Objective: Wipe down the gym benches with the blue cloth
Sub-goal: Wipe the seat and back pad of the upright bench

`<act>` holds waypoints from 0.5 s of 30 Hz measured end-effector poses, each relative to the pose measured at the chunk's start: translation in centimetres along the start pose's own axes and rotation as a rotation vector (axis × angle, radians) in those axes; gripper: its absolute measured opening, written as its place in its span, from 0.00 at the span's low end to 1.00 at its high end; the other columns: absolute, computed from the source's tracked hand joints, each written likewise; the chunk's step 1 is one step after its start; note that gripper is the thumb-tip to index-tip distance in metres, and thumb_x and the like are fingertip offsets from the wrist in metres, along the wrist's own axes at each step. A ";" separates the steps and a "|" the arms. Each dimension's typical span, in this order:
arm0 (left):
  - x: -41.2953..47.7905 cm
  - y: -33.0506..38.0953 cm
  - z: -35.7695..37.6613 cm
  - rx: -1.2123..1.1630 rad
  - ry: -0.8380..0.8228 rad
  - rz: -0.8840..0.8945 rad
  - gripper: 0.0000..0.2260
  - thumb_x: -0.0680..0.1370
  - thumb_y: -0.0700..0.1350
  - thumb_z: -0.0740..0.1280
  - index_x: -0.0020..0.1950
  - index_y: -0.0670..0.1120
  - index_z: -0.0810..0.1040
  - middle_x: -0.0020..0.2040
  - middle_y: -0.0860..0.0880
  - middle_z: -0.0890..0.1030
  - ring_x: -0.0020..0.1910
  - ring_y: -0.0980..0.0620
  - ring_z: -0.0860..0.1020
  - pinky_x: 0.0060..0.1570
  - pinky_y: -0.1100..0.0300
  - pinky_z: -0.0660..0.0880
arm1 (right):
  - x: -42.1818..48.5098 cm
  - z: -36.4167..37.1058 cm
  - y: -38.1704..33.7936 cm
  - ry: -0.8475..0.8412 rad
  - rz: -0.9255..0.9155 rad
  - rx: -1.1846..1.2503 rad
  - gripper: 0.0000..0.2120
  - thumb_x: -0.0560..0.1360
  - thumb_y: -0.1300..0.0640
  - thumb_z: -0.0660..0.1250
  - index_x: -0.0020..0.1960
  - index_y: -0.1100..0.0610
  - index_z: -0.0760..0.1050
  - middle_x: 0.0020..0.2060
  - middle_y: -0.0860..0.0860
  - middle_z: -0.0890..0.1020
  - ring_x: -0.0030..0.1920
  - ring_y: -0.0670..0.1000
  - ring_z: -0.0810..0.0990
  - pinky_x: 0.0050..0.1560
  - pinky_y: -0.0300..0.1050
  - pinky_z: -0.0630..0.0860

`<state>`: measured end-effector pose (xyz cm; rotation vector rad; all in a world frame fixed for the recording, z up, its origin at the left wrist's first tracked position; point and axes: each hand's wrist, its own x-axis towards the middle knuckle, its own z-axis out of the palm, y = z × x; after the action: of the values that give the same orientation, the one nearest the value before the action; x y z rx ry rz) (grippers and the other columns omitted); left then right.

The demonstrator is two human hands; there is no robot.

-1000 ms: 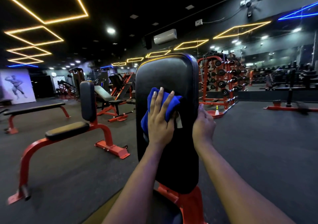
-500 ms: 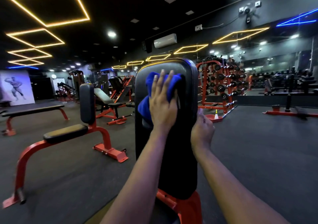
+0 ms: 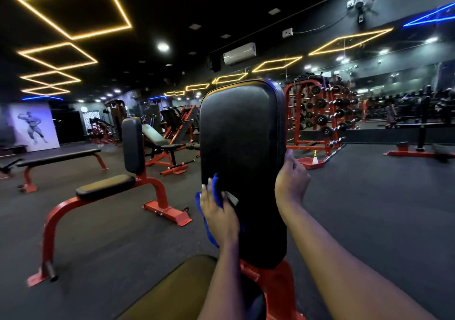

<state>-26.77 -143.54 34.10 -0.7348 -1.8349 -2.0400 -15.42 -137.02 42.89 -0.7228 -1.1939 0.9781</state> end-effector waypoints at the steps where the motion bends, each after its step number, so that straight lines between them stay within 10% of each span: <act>1: -0.6 -0.8 -0.5 0.019 -0.028 0.020 0.22 0.82 0.44 0.61 0.76 0.54 0.65 0.77 0.53 0.62 0.77 0.56 0.55 0.71 0.73 0.49 | -0.1 -0.1 -0.1 -0.003 0.014 0.010 0.19 0.82 0.44 0.56 0.49 0.50 0.82 0.27 0.48 0.75 0.30 0.49 0.73 0.37 0.50 0.71; 9: -8.9 1.3 0.0 0.014 -0.177 0.325 0.26 0.80 0.40 0.64 0.76 0.57 0.65 0.78 0.61 0.56 0.78 0.59 0.49 0.73 0.69 0.50 | 0.2 -0.1 0.0 -0.042 0.053 0.084 0.21 0.81 0.43 0.58 0.55 0.56 0.83 0.39 0.49 0.83 0.45 0.50 0.81 0.51 0.46 0.76; 15: -4.1 -0.6 0.6 0.059 -0.111 0.217 0.26 0.82 0.46 0.59 0.79 0.56 0.56 0.81 0.51 0.49 0.79 0.53 0.45 0.69 0.75 0.39 | -0.2 0.0 -0.4 0.038 0.026 -0.010 0.21 0.82 0.44 0.58 0.50 0.56 0.84 0.30 0.47 0.77 0.34 0.51 0.75 0.42 0.46 0.71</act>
<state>-23.58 -143.31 31.34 -1.0009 -1.7772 -1.8343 -15.29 -137.40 43.12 -0.7631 -1.1596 0.9761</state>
